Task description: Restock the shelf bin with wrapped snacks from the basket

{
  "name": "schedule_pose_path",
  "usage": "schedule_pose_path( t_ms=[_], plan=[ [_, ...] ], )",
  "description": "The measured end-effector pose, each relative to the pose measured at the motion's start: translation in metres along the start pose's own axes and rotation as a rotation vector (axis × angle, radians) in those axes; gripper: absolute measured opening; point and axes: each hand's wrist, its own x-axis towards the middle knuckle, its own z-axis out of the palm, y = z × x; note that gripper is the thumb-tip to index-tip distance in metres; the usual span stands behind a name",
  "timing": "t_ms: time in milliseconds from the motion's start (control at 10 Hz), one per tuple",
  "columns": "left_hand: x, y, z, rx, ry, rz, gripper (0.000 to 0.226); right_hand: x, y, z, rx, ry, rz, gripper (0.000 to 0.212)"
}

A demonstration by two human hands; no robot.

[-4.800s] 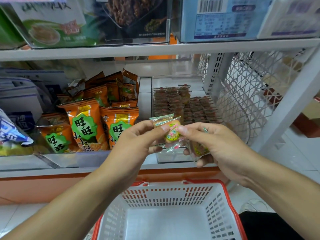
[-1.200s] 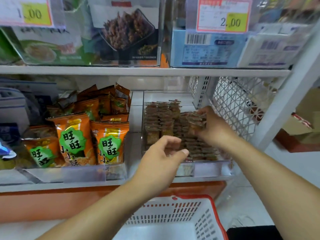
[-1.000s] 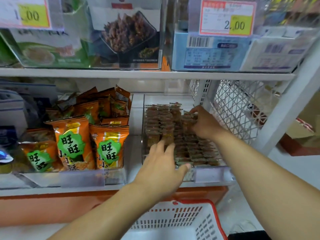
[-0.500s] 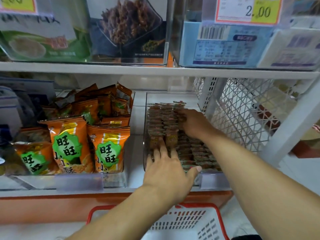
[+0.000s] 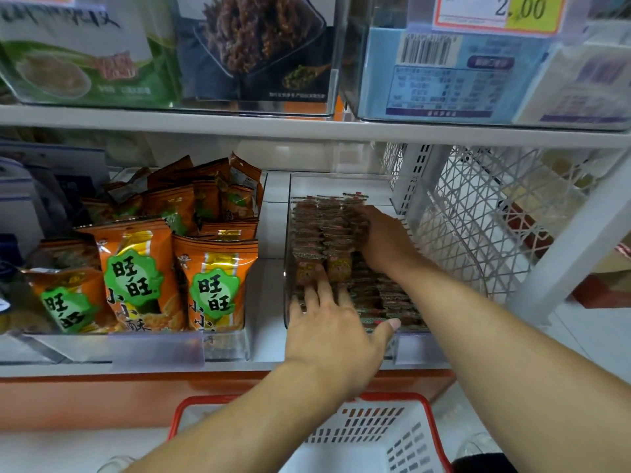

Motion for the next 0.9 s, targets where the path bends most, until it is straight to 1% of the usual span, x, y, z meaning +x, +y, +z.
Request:
schedule_pose_path(
  t_ms=[100, 200, 300, 400, 500, 600, 700, 800, 900],
  plan=[
    [0.000, 0.002, -0.002, -0.007, -0.025, -0.022, 0.102, 0.002, 0.003, 0.002, -0.018, 0.039, 0.017, 0.053],
    [-0.001, 0.003, -0.005, -0.017, -0.046, -0.039, 0.104, 0.000, 0.003, 0.003, -0.014, 0.039, 0.026, 0.055],
    [-0.003, 0.004, -0.008, -0.021, -0.056, -0.040, 0.104, -0.006, 0.002, -0.001, 0.033, 0.068, 0.021, 0.059],
    [-0.007, 0.004, -0.010, -0.021, -0.056, -0.025, 0.105, -0.009, -0.001, -0.003, 0.044, 0.091, 0.005, 0.057],
    [-0.010, 0.004, -0.010, -0.042, -0.070, -0.014, 0.105, -0.011, -0.003, 0.000, -0.072, -0.061, 0.070, 0.059],
    [-0.012, 0.003, -0.012, -0.071, -0.062, -0.007, 0.105, -0.012, -0.006, 0.002, -0.076, -0.101, 0.122, 0.067],
    [-0.014, -0.001, -0.016, -0.081, -0.035, 0.011, 0.104, -0.012, -0.009, -0.002, -0.024, -0.038, 0.114, 0.058],
    [-0.019, -0.006, -0.022, -0.120, 0.023, 0.047, 0.103, -0.021, -0.020, -0.016, 0.098, 0.082, 0.095, 0.056],
    [-0.033, -0.016, -0.033, -0.179, 0.114, 0.088, 0.100, -0.035, -0.030, -0.037, 0.181, 0.260, 0.111, 0.056]
  ],
)
